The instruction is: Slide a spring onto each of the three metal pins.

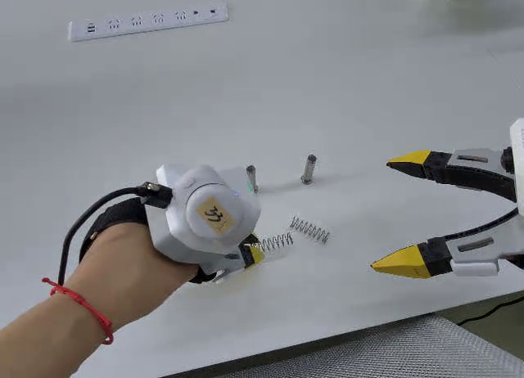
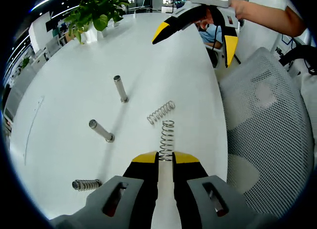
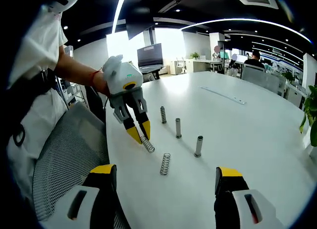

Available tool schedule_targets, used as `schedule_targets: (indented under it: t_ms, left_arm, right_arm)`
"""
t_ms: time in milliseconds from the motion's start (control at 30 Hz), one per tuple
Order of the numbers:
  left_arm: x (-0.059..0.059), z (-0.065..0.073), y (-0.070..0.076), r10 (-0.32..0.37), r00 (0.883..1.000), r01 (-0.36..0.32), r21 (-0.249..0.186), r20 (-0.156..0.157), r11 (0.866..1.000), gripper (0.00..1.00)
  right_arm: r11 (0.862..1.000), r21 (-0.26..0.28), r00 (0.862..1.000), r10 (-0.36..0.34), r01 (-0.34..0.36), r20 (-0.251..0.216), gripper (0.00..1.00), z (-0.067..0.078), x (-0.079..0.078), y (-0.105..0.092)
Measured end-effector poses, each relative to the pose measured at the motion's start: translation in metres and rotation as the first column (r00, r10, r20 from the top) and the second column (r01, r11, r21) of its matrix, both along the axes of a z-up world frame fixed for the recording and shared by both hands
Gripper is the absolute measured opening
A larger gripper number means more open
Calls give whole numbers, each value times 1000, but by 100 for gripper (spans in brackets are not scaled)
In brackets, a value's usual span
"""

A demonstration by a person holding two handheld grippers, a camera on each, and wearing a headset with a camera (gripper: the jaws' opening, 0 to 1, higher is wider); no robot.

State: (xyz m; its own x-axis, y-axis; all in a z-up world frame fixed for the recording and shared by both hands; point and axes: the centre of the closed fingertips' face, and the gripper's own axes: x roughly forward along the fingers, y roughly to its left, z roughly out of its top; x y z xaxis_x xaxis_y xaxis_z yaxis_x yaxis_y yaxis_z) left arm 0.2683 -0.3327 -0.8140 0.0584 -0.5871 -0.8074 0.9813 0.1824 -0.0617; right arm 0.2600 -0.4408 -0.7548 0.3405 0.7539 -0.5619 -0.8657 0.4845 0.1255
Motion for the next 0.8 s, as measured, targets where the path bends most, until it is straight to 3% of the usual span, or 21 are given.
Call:
schedule_targets:
  t_ms: [233,600,800]
  left_arm:
    - [1,22,1,48,999,-48,-81,-1,996,6]
    - [3,54,9,104,994,-98,-192,20,977,6]
    - [2,66,14,122,992,-111,-251,28,962,6]
  right_arm:
    - [999,13,999,31,-31,7,77,9,-1,14]
    - [995,33,996,89,-89,14,68,25,1,43]
    - [991,74,994,107,-108,23,60,39,4,62]
